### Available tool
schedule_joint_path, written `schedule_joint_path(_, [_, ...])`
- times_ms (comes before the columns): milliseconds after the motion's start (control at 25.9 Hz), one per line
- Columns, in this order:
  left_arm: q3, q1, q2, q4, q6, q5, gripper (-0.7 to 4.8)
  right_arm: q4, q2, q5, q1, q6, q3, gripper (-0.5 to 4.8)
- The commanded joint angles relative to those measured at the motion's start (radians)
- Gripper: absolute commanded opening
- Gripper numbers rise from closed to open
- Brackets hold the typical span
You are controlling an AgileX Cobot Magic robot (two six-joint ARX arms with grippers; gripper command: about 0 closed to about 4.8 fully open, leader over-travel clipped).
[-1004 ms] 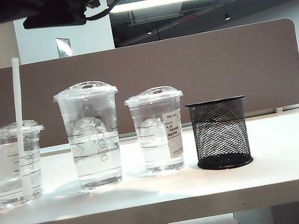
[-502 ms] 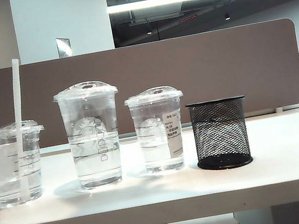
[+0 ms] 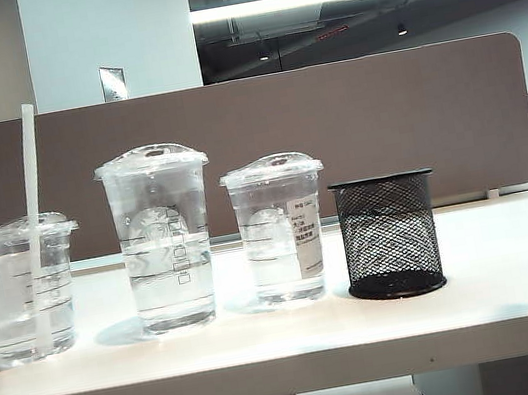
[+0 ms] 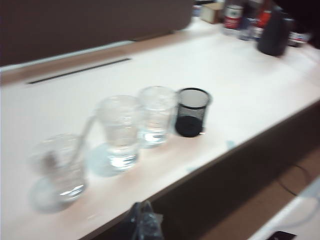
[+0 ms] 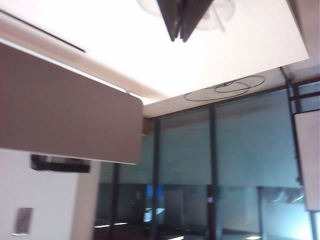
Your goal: Pick up the straw and insert it into the small coffee cup.
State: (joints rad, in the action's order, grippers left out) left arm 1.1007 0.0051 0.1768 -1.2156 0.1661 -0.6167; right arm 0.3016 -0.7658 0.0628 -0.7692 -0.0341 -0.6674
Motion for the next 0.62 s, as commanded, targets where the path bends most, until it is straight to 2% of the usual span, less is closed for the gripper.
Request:
schedule_joint_path(39, [-0.101,0.001,0.002,0.129,0.010,-0.081,-0.05,0.023,0.114,-0.037,-0.006,0.018,0.094,-0.03])
schedule_joint_path(232, [-0.275,0.000,0.002,0.286,0.009,-0.085,-0.05,-0.005,0.319,-0.080,-0.016,0.074,0.237,-0.03])
schedule_joint_path(464, [-0.430,0.000,0.002,0.451,-0.010,-0.082,-0.05,-0.153,0.570,-0.159,-0.043,0.096,0.359,-0.03])
schedule_joint_path(618, [-0.507,0.000,0.002,0.510,-0.010,-0.091,-0.05,-0.216,0.663,-0.156,-0.044,0.096,0.405,-0.03])
